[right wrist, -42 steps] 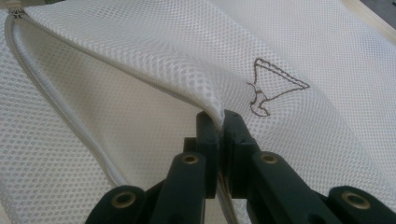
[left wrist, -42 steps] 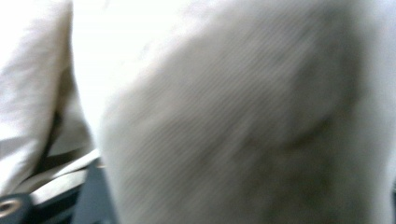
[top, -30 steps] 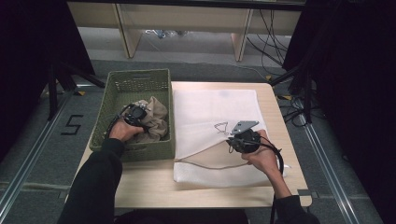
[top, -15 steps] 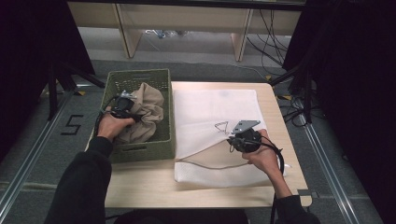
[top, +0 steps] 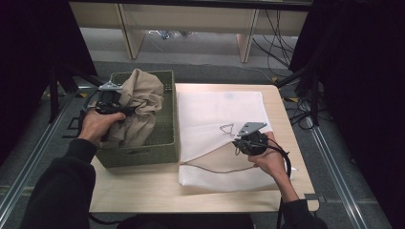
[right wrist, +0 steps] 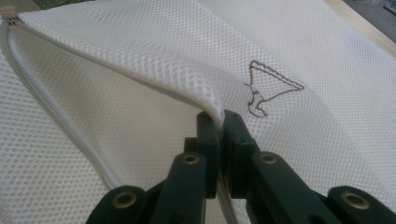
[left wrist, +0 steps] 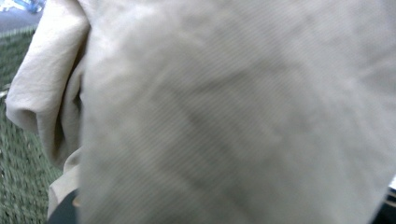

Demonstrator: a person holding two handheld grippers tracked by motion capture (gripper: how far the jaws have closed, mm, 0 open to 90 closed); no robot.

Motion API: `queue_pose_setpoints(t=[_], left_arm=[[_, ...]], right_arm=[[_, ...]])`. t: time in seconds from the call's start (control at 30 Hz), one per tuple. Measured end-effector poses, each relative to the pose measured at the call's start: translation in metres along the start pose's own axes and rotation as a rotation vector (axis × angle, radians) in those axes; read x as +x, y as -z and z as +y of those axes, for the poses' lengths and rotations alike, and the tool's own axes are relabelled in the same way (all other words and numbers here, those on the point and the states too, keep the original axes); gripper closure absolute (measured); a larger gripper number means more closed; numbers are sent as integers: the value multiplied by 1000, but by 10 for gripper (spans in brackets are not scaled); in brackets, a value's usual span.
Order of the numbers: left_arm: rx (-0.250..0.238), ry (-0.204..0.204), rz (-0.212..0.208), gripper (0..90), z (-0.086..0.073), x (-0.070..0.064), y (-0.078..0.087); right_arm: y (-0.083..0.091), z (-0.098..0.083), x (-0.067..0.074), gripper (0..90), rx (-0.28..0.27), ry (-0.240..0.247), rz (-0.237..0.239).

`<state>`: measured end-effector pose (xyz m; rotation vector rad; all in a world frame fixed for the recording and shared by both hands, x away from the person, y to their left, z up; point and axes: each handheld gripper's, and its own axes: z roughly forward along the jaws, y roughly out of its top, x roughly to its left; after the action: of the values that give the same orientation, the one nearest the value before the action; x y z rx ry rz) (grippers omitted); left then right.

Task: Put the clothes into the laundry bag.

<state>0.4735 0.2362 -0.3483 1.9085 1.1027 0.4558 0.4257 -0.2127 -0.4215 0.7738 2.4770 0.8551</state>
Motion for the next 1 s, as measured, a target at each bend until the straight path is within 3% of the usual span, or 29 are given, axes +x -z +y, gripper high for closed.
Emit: queue_pose_setpoints(t=[0.23,0.47,0.6,0.67,0.73,0.77,0.9,1.0], left_arm=[[-68,8,-50,700,11,-16,27],[-96,-48,-83,700,15,-37,52],[-124,-49,-102,702,17,-48,64],[-119,-54,-128,703,19,-53,71],[-132,-47,-160,704,20,-58,77],[-140,-44,-169,705,21,-61,79],[-144,-71,-183,705,22,-77,88],[-151,-79,-229,705,22,-91,93]], right_arm=[[-1,0,-1,873,-10,5,-7],[1,1,-2,873,6,2,-2],[0,0,-1,873,-8,-17,-16],[0,1,-2,873,-10,-1,-12],[0,1,-2,873,-13,-23,-12],[0,1,-3,873,-17,-6,-12],[0,1,-3,873,-13,-9,-9],[2,2,-3,873,0,-20,-4]])
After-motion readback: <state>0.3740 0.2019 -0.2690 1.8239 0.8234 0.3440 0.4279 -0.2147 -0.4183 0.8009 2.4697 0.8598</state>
